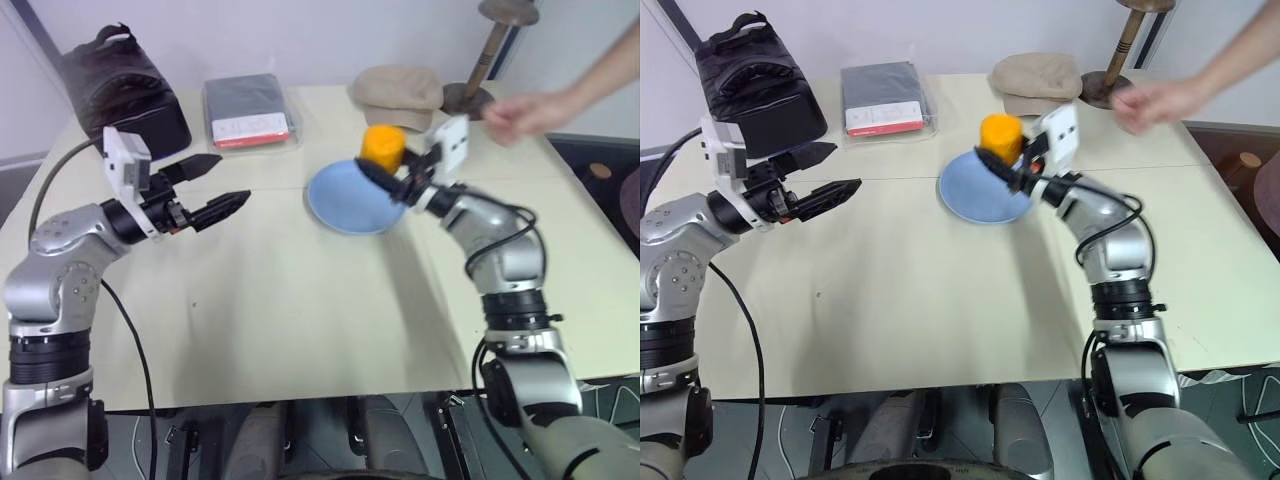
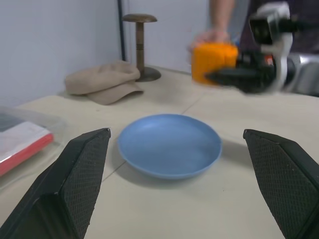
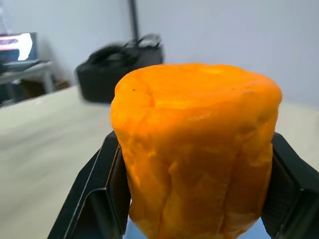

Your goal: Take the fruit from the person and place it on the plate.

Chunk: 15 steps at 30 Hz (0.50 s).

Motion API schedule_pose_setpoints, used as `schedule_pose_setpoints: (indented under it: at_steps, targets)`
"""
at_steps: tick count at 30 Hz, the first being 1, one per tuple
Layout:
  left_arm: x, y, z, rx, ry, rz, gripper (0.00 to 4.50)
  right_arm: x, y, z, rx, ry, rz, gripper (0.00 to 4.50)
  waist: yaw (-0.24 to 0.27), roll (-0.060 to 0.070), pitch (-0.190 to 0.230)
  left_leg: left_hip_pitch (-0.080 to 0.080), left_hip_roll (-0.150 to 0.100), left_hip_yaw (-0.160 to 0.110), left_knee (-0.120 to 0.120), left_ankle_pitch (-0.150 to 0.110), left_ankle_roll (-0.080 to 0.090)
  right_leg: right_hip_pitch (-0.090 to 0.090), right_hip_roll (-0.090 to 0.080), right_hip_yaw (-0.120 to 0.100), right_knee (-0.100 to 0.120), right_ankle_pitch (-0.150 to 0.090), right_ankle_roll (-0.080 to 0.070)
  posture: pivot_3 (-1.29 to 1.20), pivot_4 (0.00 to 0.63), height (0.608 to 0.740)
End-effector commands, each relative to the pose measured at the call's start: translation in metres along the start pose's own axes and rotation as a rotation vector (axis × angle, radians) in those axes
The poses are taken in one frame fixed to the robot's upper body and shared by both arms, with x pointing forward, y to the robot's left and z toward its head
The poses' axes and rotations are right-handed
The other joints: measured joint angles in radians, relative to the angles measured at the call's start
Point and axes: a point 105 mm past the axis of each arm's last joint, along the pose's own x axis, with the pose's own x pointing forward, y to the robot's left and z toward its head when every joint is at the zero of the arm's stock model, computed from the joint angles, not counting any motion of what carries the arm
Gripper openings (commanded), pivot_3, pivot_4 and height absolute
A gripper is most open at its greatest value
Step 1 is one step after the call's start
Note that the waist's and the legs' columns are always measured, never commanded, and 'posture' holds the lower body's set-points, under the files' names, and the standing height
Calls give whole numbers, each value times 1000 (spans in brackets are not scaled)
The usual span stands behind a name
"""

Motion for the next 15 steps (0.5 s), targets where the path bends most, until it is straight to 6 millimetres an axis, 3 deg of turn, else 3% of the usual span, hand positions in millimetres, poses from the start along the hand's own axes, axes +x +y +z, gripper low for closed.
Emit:
schedule_pose_setpoints:
  at_steps: [1, 7, 14, 15]
  targets:
    - [0, -2, 6, 27, -21, -1, 4500, 10, -7, 8, -58, -63, -54, 2543, 2, 0, 0, 0, 0, 0, 0, 0, 0, 0, 0, 0, 0, 0, 0, 0, 150, 740]
    - [-1, -4, -3, 26, 22, 8, 4500, 33, -12, -16, -55, -32, -83, 2543, -1, 0, 0, 0, -1, 0, 0, 0, 0, 0, 0, 0, 0, 0, 0, 0, 150, 740]
    - [-2, -5, -4, 24, 23, 33, 4500, 38, -23, -35, -26, -6, -123, 2543, -2, 0, 0, 0, -1, 0, -2, 0, -1, -1, 0, 0, -1, 0, 0, 0, 150, 740]
    - [-3, -5, -4, 24, 23, 36, 4500, 38, -24, -36, -20, -6, -130, 3043, -2, 0, 0, 0, -1, 0, -2, 0, -1, -1, -1, 0, -1, 0, 0, 0, 150, 740]
